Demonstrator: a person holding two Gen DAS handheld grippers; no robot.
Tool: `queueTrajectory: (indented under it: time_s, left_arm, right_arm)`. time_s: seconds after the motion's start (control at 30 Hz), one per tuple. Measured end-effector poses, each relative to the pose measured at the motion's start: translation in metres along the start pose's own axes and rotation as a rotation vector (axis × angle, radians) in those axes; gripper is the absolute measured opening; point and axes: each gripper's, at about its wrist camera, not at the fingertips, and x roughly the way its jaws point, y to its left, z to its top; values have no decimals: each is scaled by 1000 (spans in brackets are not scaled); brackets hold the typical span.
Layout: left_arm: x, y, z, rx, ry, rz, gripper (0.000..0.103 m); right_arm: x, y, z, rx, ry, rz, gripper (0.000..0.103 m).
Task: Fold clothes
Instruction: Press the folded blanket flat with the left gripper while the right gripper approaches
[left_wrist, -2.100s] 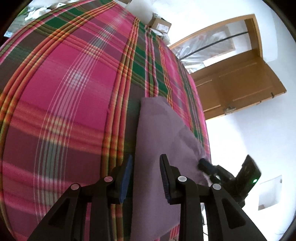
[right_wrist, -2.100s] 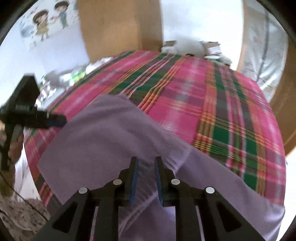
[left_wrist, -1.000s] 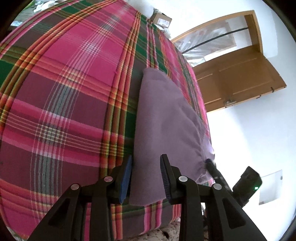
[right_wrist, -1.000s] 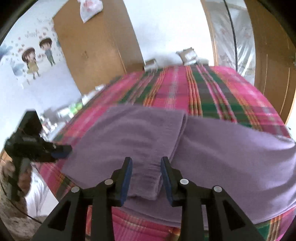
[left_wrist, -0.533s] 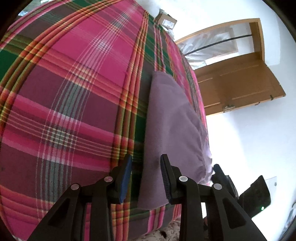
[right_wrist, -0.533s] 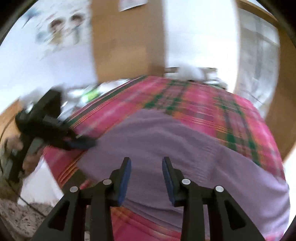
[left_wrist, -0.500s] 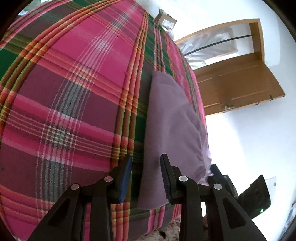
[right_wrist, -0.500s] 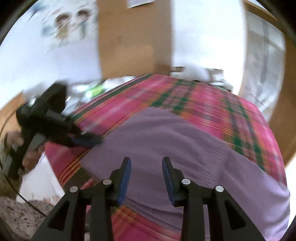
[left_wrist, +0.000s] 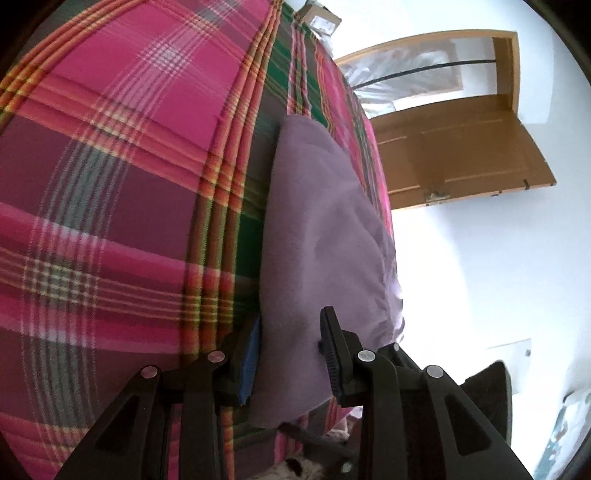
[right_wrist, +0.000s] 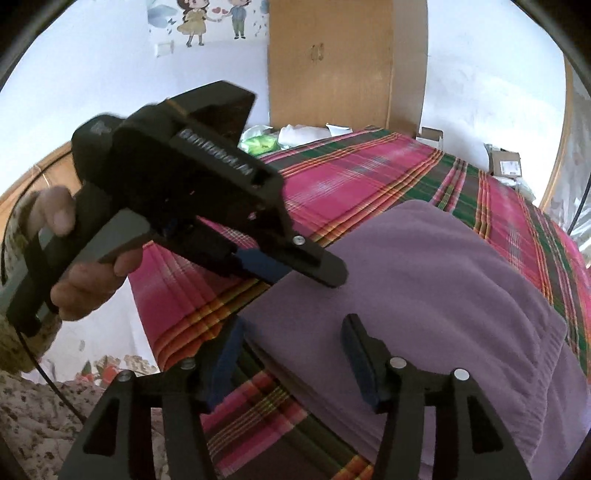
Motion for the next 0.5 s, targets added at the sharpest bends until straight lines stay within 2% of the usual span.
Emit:
queueTrajectory:
  time_s: [0.27,0.37,0.5]
  left_arm:
    - [4,-12,5,-23,22,-58,33]
    - [2,-17,6,-23,21,-73,33]
    - [3,-14,6,-53,21,-84,33]
  right_arm:
    - [3,18,-3,-83,-4,-96,57]
    - [7,22,-3,-101,-11,-173,57]
    - [15,25,-2,-115,7,-223,57]
